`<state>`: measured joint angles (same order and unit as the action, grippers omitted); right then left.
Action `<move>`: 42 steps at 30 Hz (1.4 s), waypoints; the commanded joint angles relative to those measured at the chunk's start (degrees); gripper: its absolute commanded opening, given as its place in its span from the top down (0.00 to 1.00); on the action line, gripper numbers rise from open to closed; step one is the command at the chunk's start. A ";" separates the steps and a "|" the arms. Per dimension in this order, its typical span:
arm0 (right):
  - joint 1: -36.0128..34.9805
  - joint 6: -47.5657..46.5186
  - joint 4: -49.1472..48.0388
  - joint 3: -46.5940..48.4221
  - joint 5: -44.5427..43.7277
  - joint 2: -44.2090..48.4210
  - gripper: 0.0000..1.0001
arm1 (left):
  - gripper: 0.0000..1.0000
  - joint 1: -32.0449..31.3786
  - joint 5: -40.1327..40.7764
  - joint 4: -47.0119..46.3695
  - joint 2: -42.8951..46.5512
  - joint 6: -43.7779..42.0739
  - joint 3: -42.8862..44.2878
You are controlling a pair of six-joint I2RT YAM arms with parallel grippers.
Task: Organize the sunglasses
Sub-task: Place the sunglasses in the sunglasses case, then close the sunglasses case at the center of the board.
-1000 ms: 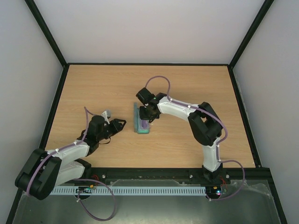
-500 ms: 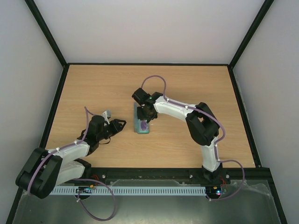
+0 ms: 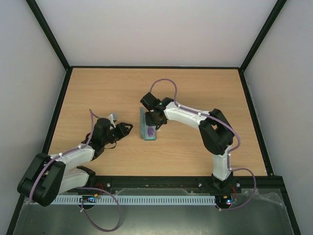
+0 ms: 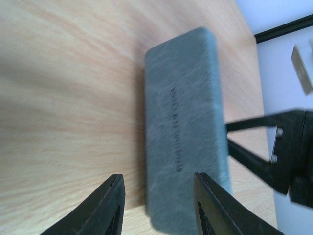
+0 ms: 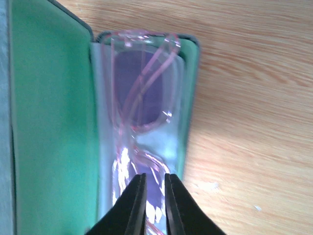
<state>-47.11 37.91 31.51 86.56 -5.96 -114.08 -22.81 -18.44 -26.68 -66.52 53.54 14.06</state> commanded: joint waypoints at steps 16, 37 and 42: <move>12.30 -3.30 -28.24 -28.42 10.77 13.31 0.77 | 0.76 -4.50 6.05 5.69 -6.91 -2.27 11.65; 17.85 -3.11 -44.37 -32.83 30.42 5.20 0.94 | 0.83 -12.57 11.46 6.04 -18.91 -1.02 21.37; 17.85 -3.74 -44.21 -32.29 31.36 4.54 0.94 | 0.84 -14.69 11.73 5.94 -24.45 -1.16 25.46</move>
<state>-28.99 35.42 -14.06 53.25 23.09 -107.59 -35.75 -7.18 -20.73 -87.33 52.88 36.23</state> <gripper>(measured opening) 0.059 0.161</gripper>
